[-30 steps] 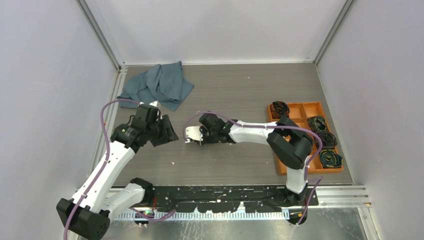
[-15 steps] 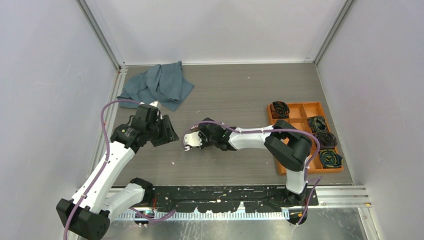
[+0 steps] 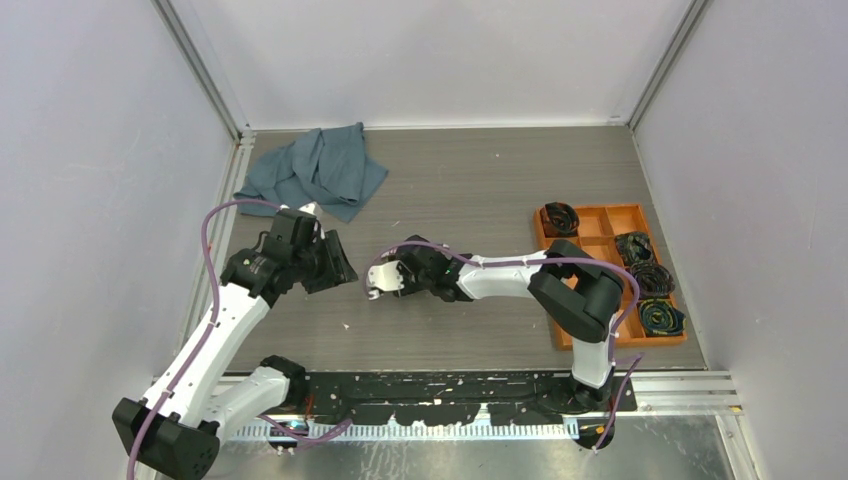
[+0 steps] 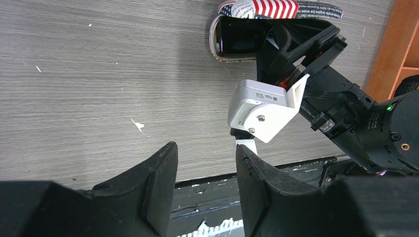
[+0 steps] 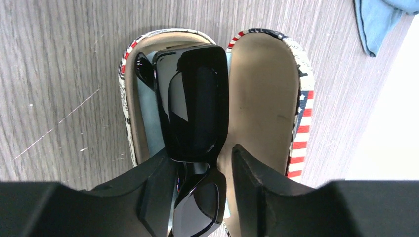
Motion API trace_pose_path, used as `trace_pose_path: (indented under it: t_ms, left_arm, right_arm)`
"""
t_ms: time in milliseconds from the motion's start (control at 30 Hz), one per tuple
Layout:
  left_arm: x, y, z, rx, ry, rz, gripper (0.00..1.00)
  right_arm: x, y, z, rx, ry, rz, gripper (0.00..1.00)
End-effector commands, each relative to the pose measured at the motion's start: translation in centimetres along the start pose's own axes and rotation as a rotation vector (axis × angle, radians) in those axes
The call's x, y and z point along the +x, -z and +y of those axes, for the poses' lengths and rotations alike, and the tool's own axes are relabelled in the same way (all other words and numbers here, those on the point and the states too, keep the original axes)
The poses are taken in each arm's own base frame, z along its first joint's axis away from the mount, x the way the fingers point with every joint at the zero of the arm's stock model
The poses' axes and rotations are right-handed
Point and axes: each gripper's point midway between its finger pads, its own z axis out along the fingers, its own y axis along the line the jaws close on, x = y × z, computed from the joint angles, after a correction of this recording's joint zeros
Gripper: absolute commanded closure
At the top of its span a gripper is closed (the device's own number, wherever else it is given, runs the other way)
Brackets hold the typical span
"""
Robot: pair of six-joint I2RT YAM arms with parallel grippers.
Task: Organize the sunglasses
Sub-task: Place the sunglasses in the sunglasses case.
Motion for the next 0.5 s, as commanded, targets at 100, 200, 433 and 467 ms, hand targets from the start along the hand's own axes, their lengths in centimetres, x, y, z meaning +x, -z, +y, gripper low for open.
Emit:
trace_pose_path:
  t_ms: [100, 200, 433, 467]
  left_arm:
    - [-0.6, 0.2, -0.7, 0.042, -0.002, -0.028, 0.52]
    - [-0.6, 0.3, -0.7, 0.042, -0.002, -0.030, 0.52]
    - [-0.8, 0.3, -0.9, 0.046, -0.003, -0.032, 0.52]
    - [-0.8, 0.4, -0.9, 0.045, -0.003, -0.032, 0.52]
  right_arm:
    - [0.1, 1.0, -0.3, 0.025, -0.028, -0.006, 0.42]
    - [-0.1, 1.3, -0.4, 0.029, -0.028, -0.005, 0.41]
    - [-0.4, 2.2, -0.8, 0.046, -0.041, -0.007, 0.32]
    - [-0.4, 2.4, -0.8, 0.049, -0.042, -0.007, 0.29]
